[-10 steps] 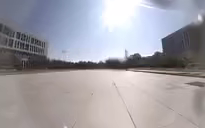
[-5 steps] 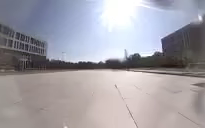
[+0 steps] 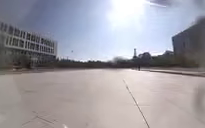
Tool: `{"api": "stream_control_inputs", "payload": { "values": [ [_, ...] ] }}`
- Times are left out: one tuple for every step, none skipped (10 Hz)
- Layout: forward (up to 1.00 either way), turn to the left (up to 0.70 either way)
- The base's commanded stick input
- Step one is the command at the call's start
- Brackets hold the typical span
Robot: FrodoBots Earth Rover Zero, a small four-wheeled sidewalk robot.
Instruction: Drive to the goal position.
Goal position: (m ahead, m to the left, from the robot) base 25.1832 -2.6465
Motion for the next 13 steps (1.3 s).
{"api": "stream_control_inputs", "payload": {
  "values": [
    [0.70, 0.00],
    [0.70, 0.00],
    [0.70, 0.00],
    [0.70, 0.00],
    [0.70, 0.00],
    [0.70, 0.00],
    [0.70, 0.00],
    [0.70, 0.00],
    [0.70, 0.00],
    [0.70, 0.00],
    [0.70, 0.00],
    [0.70, 0.00],
    [0.70, 0.00]
  ]
}}
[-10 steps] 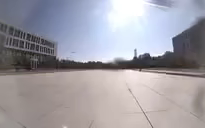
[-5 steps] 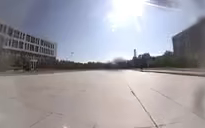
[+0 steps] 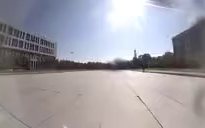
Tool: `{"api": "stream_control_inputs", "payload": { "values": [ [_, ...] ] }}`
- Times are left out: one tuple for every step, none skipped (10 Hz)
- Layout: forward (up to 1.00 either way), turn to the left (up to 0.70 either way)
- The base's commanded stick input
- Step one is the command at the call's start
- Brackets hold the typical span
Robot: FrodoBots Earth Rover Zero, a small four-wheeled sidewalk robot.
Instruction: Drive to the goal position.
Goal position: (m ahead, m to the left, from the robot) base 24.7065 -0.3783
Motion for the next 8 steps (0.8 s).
{"api": "stream_control_inputs", "payload": {
  "values": [
    [0.70, 0.00],
    [0.70, 0.00],
    [0.70, 0.00],
    [0.70, 0.00],
    [0.70, 0.00],
    [0.70, 0.00],
    [0.70, 0.00],
    [0.70, 0.00]
  ]
}}
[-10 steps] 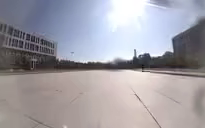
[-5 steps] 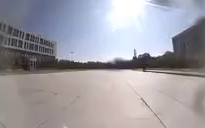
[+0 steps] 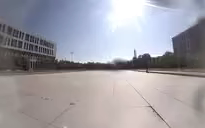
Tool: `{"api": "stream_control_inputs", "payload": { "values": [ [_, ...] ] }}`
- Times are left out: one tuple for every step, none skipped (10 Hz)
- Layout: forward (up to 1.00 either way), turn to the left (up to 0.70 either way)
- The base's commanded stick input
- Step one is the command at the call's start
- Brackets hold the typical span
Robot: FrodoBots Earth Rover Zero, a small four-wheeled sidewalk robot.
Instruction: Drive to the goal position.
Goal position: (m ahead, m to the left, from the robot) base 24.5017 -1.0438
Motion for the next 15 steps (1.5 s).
{"api": "stream_control_inputs", "payload": {
  "values": [
    [0.70, 0.00],
    [0.70, 0.00],
    [0.70, 0.00],
    [0.70, 0.00],
    [0.70, 0.00],
    [0.70, 0.00],
    [0.70, 0.00],
    [0.70, 0.00],
    [0.70, 0.00],
    [0.70, 0.00],
    [0.70, 0.00],
    [0.70, 0.00],
    [0.70, 0.00],
    [0.70, 0.00],
    [0.70, 0.00]
  ]
}}
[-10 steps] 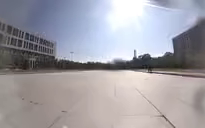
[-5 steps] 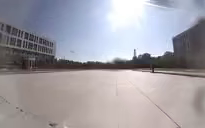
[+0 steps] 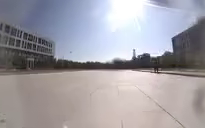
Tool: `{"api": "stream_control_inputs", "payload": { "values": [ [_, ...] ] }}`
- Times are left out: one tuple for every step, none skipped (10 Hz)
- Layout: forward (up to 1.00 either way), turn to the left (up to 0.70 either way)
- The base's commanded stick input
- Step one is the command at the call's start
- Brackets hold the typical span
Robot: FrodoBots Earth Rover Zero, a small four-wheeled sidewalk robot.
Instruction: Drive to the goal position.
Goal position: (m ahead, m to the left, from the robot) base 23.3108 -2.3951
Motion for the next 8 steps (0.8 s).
{"api": "stream_control_inputs", "payload": {
  "values": [
    [0.70, 0.00],
    [0.70, 0.00],
    [0.70, 0.00],
    [0.70, 0.00],
    [0.70, 0.00],
    [0.70, 0.00],
    [0.70, 0.00],
    [0.70, 0.00]
  ]
}}
